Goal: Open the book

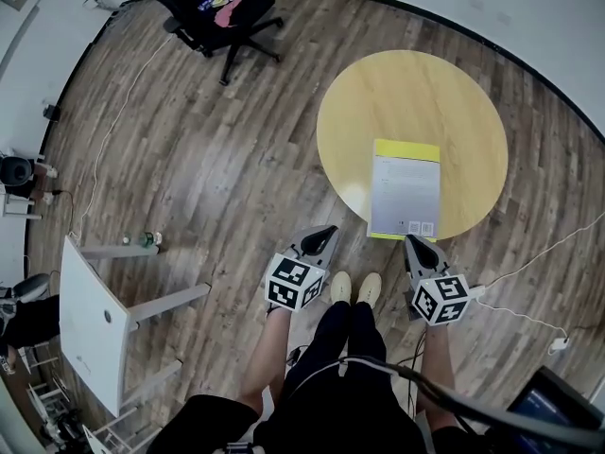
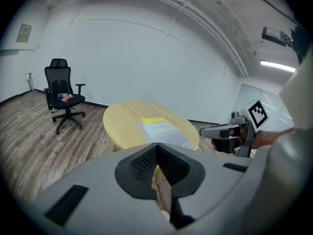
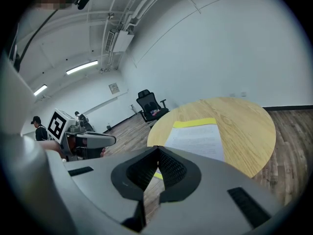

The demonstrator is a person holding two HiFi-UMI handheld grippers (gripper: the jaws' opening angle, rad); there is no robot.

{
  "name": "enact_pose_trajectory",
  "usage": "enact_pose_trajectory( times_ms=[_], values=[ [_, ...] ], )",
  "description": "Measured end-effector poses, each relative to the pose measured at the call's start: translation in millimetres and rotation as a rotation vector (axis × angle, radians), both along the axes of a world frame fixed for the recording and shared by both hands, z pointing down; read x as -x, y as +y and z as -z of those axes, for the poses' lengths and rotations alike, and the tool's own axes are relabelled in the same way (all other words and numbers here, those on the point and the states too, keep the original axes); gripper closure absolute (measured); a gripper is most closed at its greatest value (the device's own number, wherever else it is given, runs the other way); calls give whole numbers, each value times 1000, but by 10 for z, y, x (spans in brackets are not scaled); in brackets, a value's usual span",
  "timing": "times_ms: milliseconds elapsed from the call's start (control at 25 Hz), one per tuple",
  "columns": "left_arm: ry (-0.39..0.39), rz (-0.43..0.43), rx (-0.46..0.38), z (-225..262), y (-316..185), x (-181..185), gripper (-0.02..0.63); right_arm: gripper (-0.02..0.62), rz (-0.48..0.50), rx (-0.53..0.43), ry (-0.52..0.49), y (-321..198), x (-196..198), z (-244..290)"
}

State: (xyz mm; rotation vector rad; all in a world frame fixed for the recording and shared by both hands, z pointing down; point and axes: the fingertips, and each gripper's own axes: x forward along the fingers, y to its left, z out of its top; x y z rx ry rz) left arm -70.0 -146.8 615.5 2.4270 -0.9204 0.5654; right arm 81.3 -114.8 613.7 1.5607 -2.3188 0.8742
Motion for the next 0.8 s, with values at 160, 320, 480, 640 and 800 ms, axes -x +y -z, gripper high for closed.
enact_pose_trajectory(
  times_ms=[160, 320, 480, 640, 800],
  values=[
    [-7, 6, 43, -260, 144, 56, 607, 589, 6, 36, -5, 92, 53, -249],
    [-9, 8, 63, -376, 184, 77, 607, 589, 13, 49, -7, 86, 87, -355],
    [-2, 14, 61, -358, 143, 99, 607, 589, 26, 52, 2, 58, 130, -360],
    [5, 18, 57, -338, 95, 115, 607, 589, 43, 66, 11, 36, 194, -385],
    [7, 25, 54, -317, 71, 131, 607, 589, 60, 73, 10, 5, 253, -386]
  ],
)
